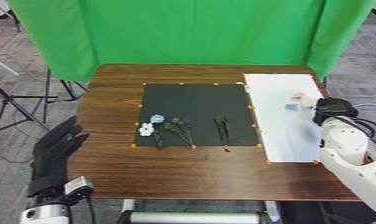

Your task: Arrange flowers

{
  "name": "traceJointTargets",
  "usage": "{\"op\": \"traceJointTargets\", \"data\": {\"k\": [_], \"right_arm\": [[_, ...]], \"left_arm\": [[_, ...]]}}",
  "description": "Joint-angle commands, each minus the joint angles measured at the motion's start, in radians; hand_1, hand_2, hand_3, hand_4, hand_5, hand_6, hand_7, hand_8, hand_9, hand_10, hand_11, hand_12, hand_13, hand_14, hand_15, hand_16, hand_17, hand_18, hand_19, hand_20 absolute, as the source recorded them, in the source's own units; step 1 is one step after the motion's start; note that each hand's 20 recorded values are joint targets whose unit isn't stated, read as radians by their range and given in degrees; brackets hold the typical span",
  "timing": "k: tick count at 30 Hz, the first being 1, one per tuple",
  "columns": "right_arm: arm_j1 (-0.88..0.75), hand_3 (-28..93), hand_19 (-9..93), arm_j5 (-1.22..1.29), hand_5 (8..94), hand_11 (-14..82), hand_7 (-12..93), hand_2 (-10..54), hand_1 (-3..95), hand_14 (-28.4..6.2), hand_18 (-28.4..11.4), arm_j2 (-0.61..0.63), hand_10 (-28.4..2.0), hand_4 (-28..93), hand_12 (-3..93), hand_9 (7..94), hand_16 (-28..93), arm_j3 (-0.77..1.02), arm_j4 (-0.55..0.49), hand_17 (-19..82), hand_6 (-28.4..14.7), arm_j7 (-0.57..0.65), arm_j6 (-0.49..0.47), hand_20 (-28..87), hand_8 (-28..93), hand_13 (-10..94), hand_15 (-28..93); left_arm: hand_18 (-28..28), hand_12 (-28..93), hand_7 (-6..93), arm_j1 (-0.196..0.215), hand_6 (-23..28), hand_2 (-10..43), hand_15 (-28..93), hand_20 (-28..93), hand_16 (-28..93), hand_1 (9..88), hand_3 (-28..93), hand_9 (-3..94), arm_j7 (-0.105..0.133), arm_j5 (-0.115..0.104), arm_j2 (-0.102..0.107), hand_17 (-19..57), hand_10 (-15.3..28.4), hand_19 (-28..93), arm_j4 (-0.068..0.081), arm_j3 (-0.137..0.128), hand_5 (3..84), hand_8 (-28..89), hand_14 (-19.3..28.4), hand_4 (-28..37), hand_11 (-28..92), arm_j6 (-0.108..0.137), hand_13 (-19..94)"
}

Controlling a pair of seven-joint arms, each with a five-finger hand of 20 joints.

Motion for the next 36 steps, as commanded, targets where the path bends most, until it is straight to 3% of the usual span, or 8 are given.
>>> {"op": "traceJointTargets", "data": {"k": [1,7,8,10,16,27,31,36], "right_arm": [[-0.01,75,93,-0.056,78.0,23.7,26,-7.2,54.9,-3.7,-17.5,0.017,-6.7,-28,36.2,86.6,18,0.033,-0.081,49,0.5,-0.043,0.077,23,0,79,65],[0.028,75,93,-0.083,78.6,23.6,25,-7.4,55.1,-3.9,-17.5,0.009,-6.8,-28,36.7,87.0,19,-0.003,-0.182,49,0.1,-0.101,0.139,23,1,79,65],[0.039,75,93,-0.089,78.7,23.6,25,-7.4,55.1,-3.9,-17.5,-0.001,-6.8,-28,36.7,87.0,19,-0.013,-0.196,49,0.2,-0.119,0.148,24,1,79,65],[0.05,76,93,-0.091,78.7,23.5,25,-7.5,55.1,-3.9,-17.5,-0.016,-6.8,-28,36.8,87.0,19,-0.025,-0.232,49,0.1,-0.153,0.153,24,1,79,65],[0.126,76,93,-0.098,78.9,23.5,25,-7.4,55.0,-3.9,-17.5,-0.099,-6.9,-28,36.9,87.0,19,-0.117,-0.287,49,0.0,-0.238,0.161,24,2,79,65],[0.25,76,93,-0.138,78.9,23.6,24,-7.4,55.0,-3.9,-17.4,-0.328,-7.0,-28,36.7,87.0,19,-0.308,-0.237,49,0.1,-0.305,0.151,24,2,79,65],[0.262,76,93,-0.149,78.9,23.7,24,-7.4,55.0,-3.9,-17.5,-0.389,-7.0,-28,36.7,87.0,19,-0.351,-0.216,49,0.1,-0.307,0.144,24,2,79,65],[0.245,76,93,-0.167,78.9,23.9,24,-7.4,55.0,-4.0,-17.4,-0.449,-7.1,-28,36.8,87.0,19,-0.363,-0.193,49,0.2,-0.315,0.108,25,2,79,65]], "left_arm": [[21.7,5,16.4,0.023,9.5,4.3,65,4,-18,26.7,84,31.0,0.003,-0.005,0.004,-9.3,18.9,60,-0.007,-0.011,37.7,-11,26.8,-18.3,36,-0.001,24],[21.7,5,16.4,0.028,9.5,4.5,65,4,-18,26.8,84,31.0,-0.014,0.016,-0.01,-9.2,19.0,60,-0.012,-0.022,37.8,-11,26.8,-18.3,36,-0.008,24],[21.7,5,16.4,0.031,9.5,4.5,65,4,-18,26.8,84,31.0,-0.005,0.006,-0.001,-9.2,19.0,60,-0.013,-0.02,37.7,-11,26.8,-18.2,36,-0.001,24],[21.7,5,16.4,0.027,9.5,4.5,65,4,-18,26.8,84,31.1,-0.016,0.017,-0.009,-9.2,19.0,60,-0.012,-0.023,37.7,-11,26.8,-18.2,36,-0.009,24],[21.7,5,16.4,0.029,9.5,4.5,65,4,-18,26.8,84,31.0,-0.016,0.016,-0.007,-9.3,18.9,60,-0.012,-0.024,37.8,-11,26.8,-18.2,36,-0.008,24],[21.7,5,16.5,0.02,9.5,4.5,65,4,-18,26.8,84,31.0,-0.046,0.048,-0.029,-9.3,18.9,60,-0.009,-0.034,37.7,-11,26.8,-18.3,36,-0.028,24],[21.7,5,16.5,0.014,9.5,4.4,65,4,-18,26.8,84,31.0,-0.068,0.068,-0.04,-9.3,18.9,60,-0.007,-0.041,37.8,-11,26.9,-18.3,36,-0.044,23],[21.7,5,16.5,0.004,9.5,4.5,65,4,-18,26.8,84,31.0,-0.078,0.072,-0.042,-9.3,18.9,61,-0.003,-0.042,37.8,-11,26.9,-18.4,36,-0.052,24]]}}
